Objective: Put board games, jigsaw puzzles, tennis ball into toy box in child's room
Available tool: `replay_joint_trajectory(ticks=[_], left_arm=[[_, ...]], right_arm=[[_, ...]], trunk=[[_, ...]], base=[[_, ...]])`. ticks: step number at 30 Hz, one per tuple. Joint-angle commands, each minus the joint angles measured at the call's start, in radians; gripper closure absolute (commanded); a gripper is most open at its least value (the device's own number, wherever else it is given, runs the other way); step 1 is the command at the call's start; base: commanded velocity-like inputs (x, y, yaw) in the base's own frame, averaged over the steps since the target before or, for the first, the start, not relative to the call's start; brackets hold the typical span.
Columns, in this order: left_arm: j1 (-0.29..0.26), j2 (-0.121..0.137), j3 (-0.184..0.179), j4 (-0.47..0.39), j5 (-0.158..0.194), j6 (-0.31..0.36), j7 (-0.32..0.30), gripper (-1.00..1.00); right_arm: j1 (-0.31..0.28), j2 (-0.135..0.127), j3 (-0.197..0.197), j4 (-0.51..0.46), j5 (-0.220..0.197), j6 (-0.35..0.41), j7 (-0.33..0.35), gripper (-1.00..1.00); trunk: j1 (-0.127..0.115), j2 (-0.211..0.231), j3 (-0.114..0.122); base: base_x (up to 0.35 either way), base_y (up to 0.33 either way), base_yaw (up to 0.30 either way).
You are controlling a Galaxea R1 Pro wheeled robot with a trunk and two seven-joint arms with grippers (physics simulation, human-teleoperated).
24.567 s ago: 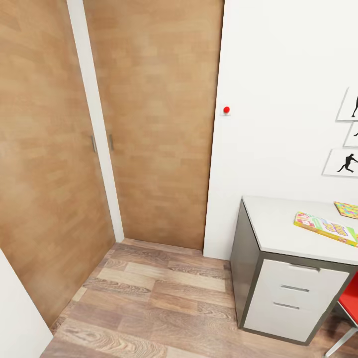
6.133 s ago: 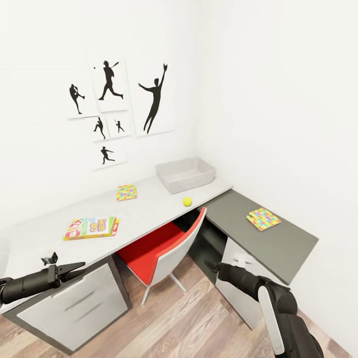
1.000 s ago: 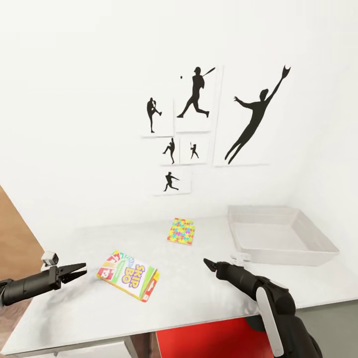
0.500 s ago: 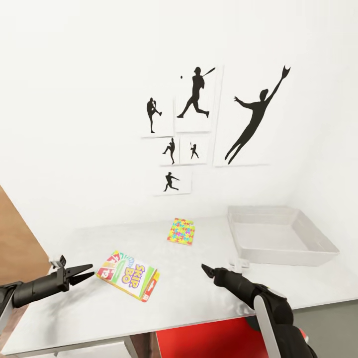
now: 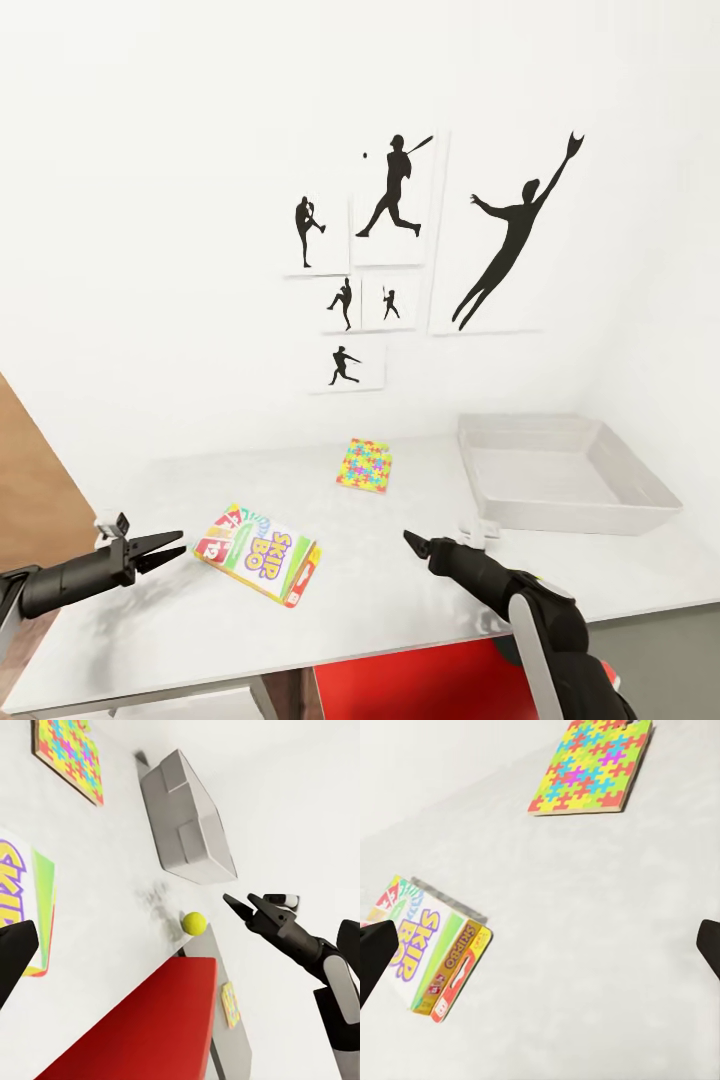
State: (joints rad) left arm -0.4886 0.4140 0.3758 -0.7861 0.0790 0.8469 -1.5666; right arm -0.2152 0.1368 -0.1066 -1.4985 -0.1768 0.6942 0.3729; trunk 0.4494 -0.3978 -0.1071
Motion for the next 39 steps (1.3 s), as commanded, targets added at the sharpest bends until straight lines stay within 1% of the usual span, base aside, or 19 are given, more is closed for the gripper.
replay_joint_trajectory(ticks=[1,7,12,22,25,29,30,39], left_arm=[[-0.001,0.001,0.0,0.0,-0.001,0.011,-0.004,-1.0],[-0.004,0.002,0.003,-0.005,-0.001,0.014,-0.004,-1.0],[-0.009,0.007,0.004,-0.032,-0.001,0.034,-0.004,-1.0],[-0.011,0.018,0.005,-0.088,-0.008,0.09,-0.004,-1.0],[-0.012,0.029,0.005,-0.105,-0.009,0.106,-0.004,-1.0],[-0.014,0.034,0.005,-0.127,-0.008,0.129,-0.004,-1.0],[-0.015,0.035,0.005,-0.246,-0.008,0.175,-0.004,-1.0],[-0.042,0.037,0.003,-0.26,-0.004,0.186,-0.004,-1.0]], right_arm=[[-0.001,0.001,-0.001,-0.001,-0.003,0.007,0.004,-1.0],[-0.002,0.002,0.017,-0.003,-0.003,0.013,0.004,-1.0],[-0.003,0.003,0.028,-0.003,-0.004,0.018,0.001,-1.0],[-0.02,0.004,0.031,-0.003,-0.007,0.07,-0.006,-1.0],[-0.035,0.004,0.031,-0.003,-0.006,0.087,-0.008,-1.0],[-0.053,0.005,0.032,-0.003,-0.006,0.099,-0.009,-1.0],[-0.057,0.005,0.032,-0.003,-0.005,0.1,-0.009,-1.0],[-0.093,0.006,0.033,-0.002,-0.003,0.111,-0.011,-1.0]], trunk=[[0.001,-0.002,-0.002],[0.001,-0.002,-0.002],[0.001,-0.002,-0.002],[0.001,-0.002,-0.002],[0.001,-0.002,-0.002],[0.001,-0.002,-0.002],[0.001,-0.002,-0.002],[0.001,-0.002,-0.002]], base=[[0.0,0.0,0.0],[0.0,0.0,0.0],[0.0,0.0,0.0],[0.0,0.0,0.0],[0.0,0.0,0.0],[0.0,0.0,0.0],[0.0,0.0,0.0],[0.0,0.0,0.0]])
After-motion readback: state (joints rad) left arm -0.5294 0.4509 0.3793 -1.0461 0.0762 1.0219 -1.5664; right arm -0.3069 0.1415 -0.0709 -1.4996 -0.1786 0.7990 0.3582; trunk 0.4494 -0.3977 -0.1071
